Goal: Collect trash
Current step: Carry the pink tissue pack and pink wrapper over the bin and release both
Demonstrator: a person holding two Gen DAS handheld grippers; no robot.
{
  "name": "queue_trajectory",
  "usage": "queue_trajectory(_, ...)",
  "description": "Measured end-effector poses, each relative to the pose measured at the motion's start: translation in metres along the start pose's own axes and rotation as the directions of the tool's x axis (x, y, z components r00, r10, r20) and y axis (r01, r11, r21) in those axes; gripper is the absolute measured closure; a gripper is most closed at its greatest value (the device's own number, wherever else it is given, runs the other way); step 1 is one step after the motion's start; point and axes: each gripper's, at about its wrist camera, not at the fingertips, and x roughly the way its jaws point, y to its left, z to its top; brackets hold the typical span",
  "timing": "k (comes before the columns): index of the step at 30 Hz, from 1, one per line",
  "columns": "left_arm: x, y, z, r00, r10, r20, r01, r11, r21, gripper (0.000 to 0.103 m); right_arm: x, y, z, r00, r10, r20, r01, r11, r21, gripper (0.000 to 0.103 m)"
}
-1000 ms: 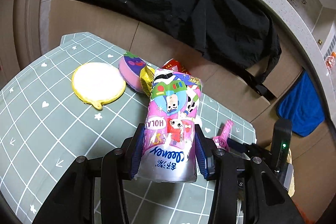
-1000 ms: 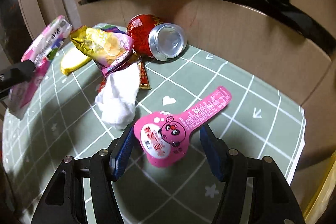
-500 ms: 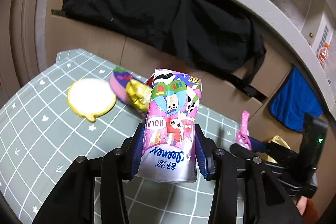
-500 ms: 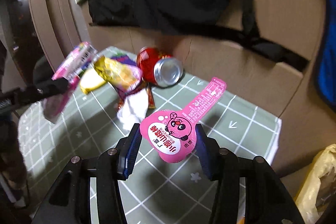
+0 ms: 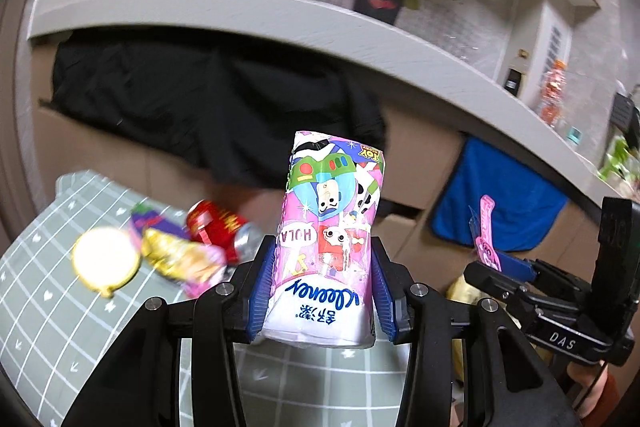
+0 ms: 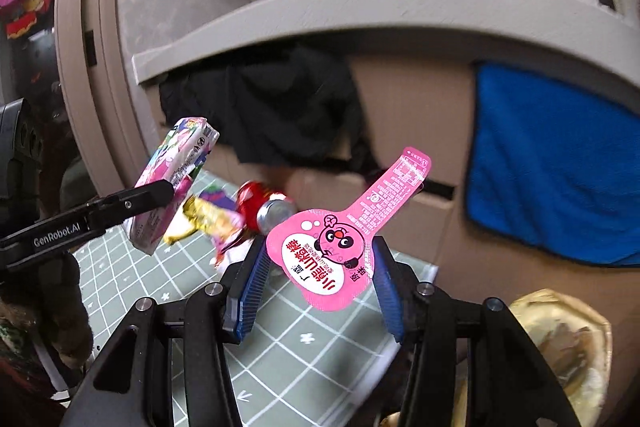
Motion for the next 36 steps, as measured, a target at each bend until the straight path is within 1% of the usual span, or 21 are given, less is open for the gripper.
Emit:
queue_trajectory(3, 0.001, -0.018, 0.004, 0.999, -0.039, 0.013, 0.039, 0.999, 0.024, 0.058, -0.016, -0.012, 0.001, 0.999, -0.038, 0.027, 0.037, 0.999, 0.006, 0.056)
queue_trajectory(8, 0.009, -0.054, 0.007, 0.994, -0.104, 0.012, 0.103, 0.993, 0.065, 0.058, -0.047, -0.038, 0.002, 0.993, -0.101, 0.059, 0.099, 0.994, 0.037, 0.056)
queue_trajectory(12, 0.017, -0.09, 0.008, 0.987, -0.163, 0.012, 0.161, 0.981, 0.106, 0.058, -0.075, -0.061, 0.002, 0.984, -0.157, 0.087, 0.152, 0.986, 0.064, 0.056)
queue_trajectory(18, 0.027, -0.142, -0.001, 0.976, -0.216, -0.004, 0.213, 0.96, 0.183, 0.058, -0.109, -0.092, -0.001, 0.964, -0.239, 0.117, 0.226, 0.967, 0.114, 0.056)
queue_trajectory(21, 0.036, -0.164, -0.007, 0.97, -0.241, -0.027, 0.241, 0.948, 0.208, 0.058, -0.122, -0.108, -0.005, 0.955, -0.272, 0.118, 0.255, 0.957, 0.14, 0.056)
queue_trajectory(25, 0.044, -0.184, -0.016, 0.962, -0.267, -0.049, 0.272, 0.937, 0.222, 0.058, -0.135, -0.122, -0.013, 0.942, -0.316, 0.114, 0.298, 0.942, 0.156, 0.056)
queue_trajectory(33, 0.068, -0.213, -0.033, 0.941, -0.321, -0.106, 0.337, 0.913, 0.229, 0.058, -0.146, -0.144, -0.032, 0.93, -0.357, 0.085, 0.337, 0.922, 0.191, 0.056)
queue_trajectory(36, 0.076, -0.222, -0.038, 0.938, -0.325, -0.12, 0.345, 0.909, 0.235, 0.058, -0.148, -0.15, -0.039, 0.927, -0.365, 0.08, 0.343, 0.916, 0.207, 0.056)
